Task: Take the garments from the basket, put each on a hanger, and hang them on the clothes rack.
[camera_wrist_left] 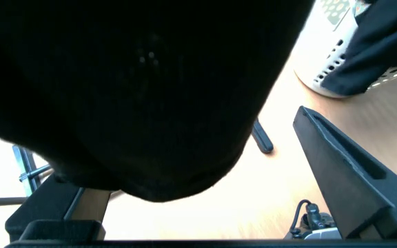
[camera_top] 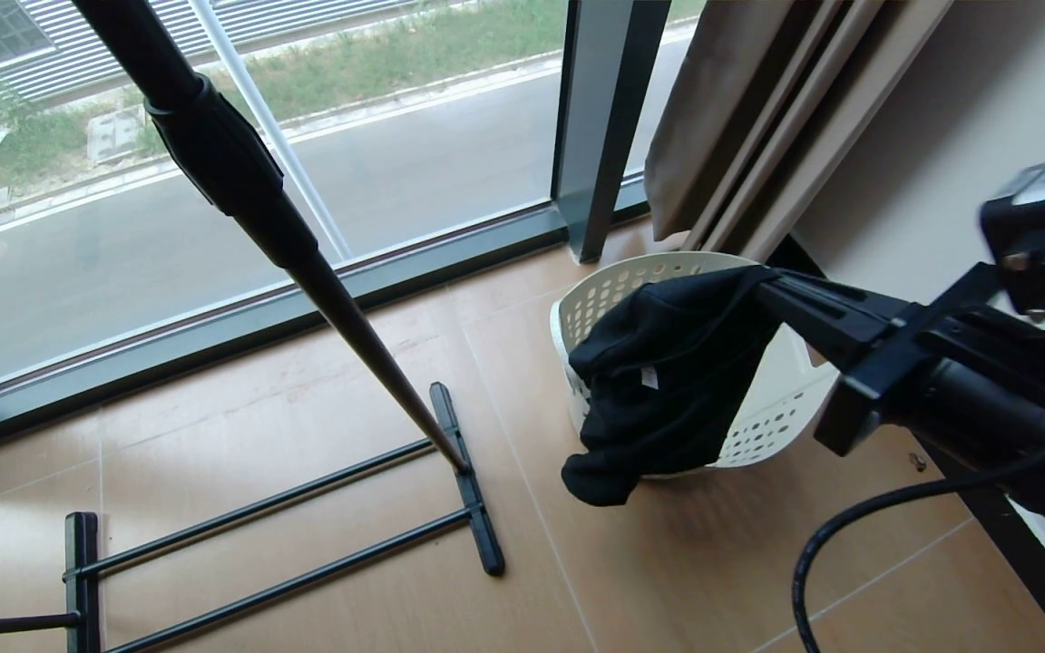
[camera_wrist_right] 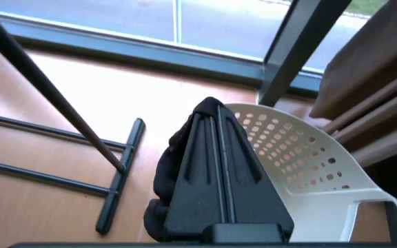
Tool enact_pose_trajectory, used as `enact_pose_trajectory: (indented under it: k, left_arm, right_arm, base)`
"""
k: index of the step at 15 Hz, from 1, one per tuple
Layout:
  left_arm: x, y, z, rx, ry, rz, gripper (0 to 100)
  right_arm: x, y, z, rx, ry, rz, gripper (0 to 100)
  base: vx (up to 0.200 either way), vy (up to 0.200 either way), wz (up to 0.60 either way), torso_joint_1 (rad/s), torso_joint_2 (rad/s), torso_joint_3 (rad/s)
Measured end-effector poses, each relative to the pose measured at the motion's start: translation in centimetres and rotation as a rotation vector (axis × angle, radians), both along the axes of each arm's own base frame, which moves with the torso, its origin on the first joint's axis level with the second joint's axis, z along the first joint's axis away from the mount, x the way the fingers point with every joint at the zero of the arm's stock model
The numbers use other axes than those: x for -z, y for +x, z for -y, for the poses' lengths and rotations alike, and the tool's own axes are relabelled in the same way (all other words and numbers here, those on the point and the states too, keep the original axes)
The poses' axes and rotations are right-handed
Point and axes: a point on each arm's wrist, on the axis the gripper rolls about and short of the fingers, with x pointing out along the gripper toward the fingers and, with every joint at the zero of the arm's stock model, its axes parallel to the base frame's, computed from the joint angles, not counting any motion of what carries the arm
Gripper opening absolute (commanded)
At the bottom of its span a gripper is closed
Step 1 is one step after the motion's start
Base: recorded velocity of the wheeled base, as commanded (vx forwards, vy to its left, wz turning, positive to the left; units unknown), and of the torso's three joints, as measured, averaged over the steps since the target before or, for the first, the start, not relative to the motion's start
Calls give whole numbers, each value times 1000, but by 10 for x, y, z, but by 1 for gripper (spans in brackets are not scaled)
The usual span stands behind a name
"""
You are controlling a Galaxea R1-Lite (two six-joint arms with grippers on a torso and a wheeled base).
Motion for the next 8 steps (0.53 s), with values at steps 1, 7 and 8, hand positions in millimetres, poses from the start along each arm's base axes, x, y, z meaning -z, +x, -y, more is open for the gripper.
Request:
enact_pose_trajectory:
  k: [1,7,8]
  left_arm:
    - [0,0,0,2,3,0,100]
    - [0,0,0,3,-7,0,100]
    - [0,0,0,2,-8,0,100]
  right_arm:
    - [-7,-10,5,-15,22,23,0]
    - [-27,-33,23,-40,100,99,0]
    - [-28,-34,24,-41,103,101,0]
  base:
    - [0,0,0,0,0,0]
    - [0,0,0,0,0,0]
    - [0,0,0,0,0,0]
